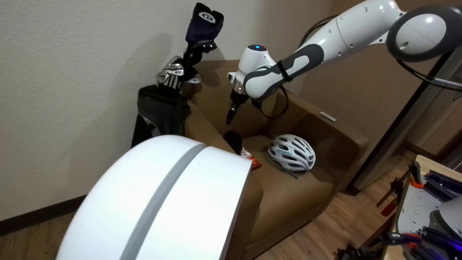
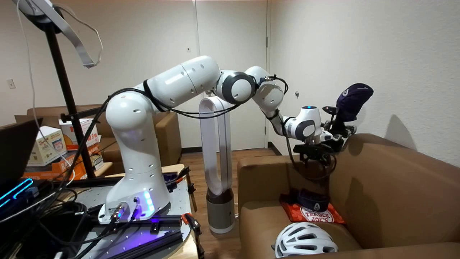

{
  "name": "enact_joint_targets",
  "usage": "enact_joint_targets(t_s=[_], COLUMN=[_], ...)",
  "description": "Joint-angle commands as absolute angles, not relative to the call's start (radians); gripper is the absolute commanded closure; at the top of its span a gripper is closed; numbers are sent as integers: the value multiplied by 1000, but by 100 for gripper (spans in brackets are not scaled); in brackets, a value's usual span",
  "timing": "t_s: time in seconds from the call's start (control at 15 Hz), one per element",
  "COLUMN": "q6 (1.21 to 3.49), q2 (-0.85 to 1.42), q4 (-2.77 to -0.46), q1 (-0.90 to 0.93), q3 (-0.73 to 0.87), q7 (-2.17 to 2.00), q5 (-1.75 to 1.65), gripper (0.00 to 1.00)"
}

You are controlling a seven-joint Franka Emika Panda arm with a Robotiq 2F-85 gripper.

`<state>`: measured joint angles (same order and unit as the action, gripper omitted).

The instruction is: Remove the cover from the golf club and put it on the sofa

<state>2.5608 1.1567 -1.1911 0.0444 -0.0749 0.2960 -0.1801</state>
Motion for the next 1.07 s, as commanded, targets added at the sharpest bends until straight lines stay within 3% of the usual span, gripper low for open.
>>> enact_joint_targets(t_s=[0.0, 0.4, 0.87, 1.0], q6=[2514, 2515, 2538, 2519], q2=[974, 748, 497, 563], q4=[-1363, -1620, -1932, -1850], q1=[39, -38, -99, -78], q3=[-81, -143, -103, -88], q7=[255, 283, 300, 276], q5=[-149, -38, -43, -50], gripper=[0, 0, 0, 0])
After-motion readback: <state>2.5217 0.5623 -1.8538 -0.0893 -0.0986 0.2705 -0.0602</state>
